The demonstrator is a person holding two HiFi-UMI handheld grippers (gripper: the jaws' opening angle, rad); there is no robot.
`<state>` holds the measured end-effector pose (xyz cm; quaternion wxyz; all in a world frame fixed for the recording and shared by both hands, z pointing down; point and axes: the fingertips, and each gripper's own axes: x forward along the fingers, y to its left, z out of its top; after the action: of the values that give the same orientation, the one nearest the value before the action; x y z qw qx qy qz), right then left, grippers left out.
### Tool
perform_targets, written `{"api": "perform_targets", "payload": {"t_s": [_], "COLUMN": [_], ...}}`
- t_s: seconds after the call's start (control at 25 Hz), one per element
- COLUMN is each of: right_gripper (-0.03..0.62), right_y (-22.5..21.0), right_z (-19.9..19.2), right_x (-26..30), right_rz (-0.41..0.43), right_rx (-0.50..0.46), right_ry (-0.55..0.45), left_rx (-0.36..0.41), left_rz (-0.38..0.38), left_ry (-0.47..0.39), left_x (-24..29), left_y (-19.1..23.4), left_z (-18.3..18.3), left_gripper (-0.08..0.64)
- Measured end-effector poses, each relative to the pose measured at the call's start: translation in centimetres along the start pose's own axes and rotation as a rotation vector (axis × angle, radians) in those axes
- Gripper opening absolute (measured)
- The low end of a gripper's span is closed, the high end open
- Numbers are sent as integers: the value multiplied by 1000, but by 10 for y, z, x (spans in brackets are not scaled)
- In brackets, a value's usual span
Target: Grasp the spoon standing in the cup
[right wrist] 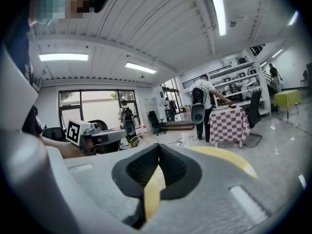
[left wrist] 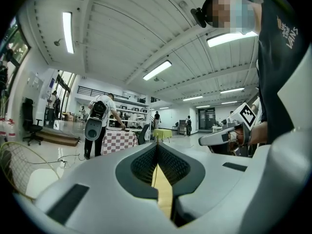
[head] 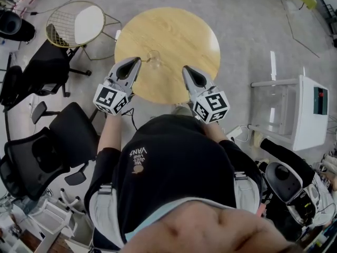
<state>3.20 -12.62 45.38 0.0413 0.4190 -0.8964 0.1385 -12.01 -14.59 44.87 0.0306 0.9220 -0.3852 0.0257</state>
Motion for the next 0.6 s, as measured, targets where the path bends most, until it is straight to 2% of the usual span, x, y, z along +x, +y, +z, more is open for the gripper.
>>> {"api": "perform_targets", "payload": {"t_s": [0.6], "right_gripper": [-2], "right_y": [23], "right_z": [-5], "right_x": [8], "right_rz": [17], "right_rx": [3], "right_ry": [-5], "left_rx": [-17], "left_rz": [34], "left_ry": [-1], "left_x": [-36], "left_y": [2], "left_z": [-5], "left_gripper": [12]}}
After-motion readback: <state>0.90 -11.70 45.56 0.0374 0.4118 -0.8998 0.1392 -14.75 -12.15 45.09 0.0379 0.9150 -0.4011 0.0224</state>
